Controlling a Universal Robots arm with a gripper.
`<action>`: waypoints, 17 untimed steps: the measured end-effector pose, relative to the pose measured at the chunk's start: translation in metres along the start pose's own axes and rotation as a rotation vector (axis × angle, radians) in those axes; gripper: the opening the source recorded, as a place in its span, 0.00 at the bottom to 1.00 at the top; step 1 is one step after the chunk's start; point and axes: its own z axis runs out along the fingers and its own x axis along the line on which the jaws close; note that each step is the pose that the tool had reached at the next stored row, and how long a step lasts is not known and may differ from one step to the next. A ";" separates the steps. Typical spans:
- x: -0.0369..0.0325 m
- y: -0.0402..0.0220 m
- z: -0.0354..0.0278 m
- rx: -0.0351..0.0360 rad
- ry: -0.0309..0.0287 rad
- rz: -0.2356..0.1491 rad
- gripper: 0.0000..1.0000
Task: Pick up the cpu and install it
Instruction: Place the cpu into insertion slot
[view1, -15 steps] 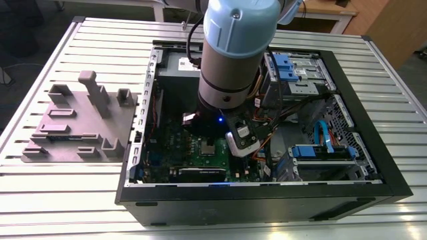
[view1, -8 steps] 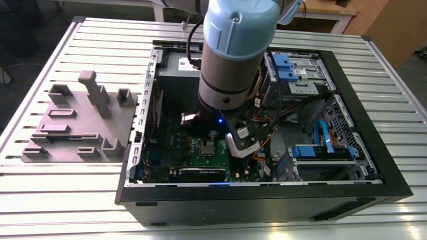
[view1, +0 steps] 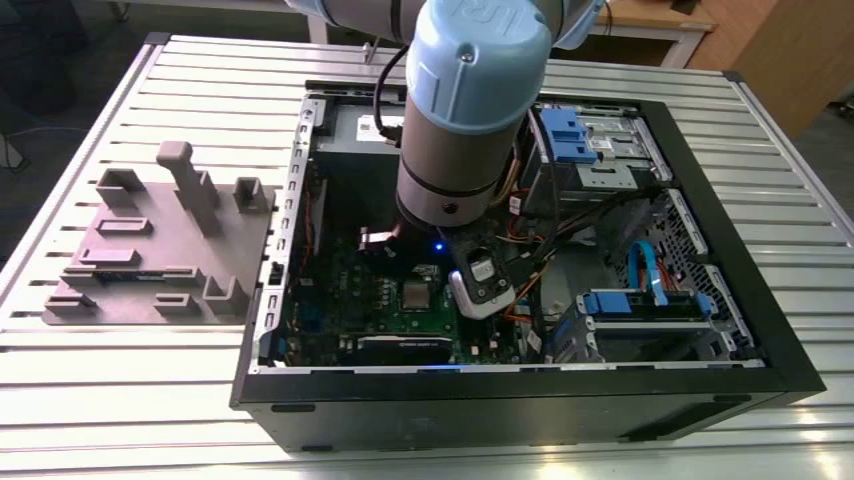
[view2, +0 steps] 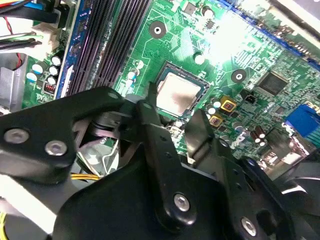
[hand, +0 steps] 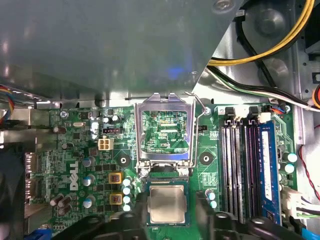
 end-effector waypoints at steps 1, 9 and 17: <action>0.0000 0.0003 0.0008 0.0001 0.0000 0.000 0.48; -0.0002 0.0012 0.0078 0.0000 -0.0001 0.002 0.61; -0.0003 0.0009 0.0122 0.0001 -0.0001 0.002 0.47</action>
